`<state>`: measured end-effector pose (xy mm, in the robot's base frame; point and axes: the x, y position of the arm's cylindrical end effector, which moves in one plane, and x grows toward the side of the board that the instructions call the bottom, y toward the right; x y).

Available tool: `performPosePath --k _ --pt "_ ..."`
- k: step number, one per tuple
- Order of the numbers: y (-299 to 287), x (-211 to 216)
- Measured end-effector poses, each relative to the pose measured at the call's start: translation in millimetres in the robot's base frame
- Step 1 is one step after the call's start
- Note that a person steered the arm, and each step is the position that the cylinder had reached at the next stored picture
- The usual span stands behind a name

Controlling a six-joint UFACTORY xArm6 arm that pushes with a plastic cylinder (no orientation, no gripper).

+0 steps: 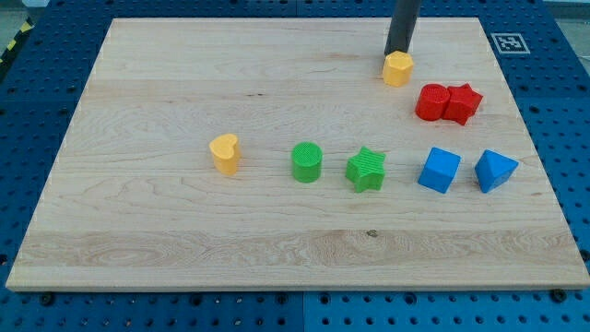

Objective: Slightly push the yellow hexagon diagonally to the green star

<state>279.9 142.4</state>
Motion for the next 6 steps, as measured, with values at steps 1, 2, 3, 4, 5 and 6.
performPosePath --k 1,2,3,4,5,6 --pt "-1.8 0.1" --pt "-1.8 6.7" --pt "-1.8 21.6" --pt "-1.8 37.0" --pt "-1.8 42.6" --pt "-24.9 42.6"
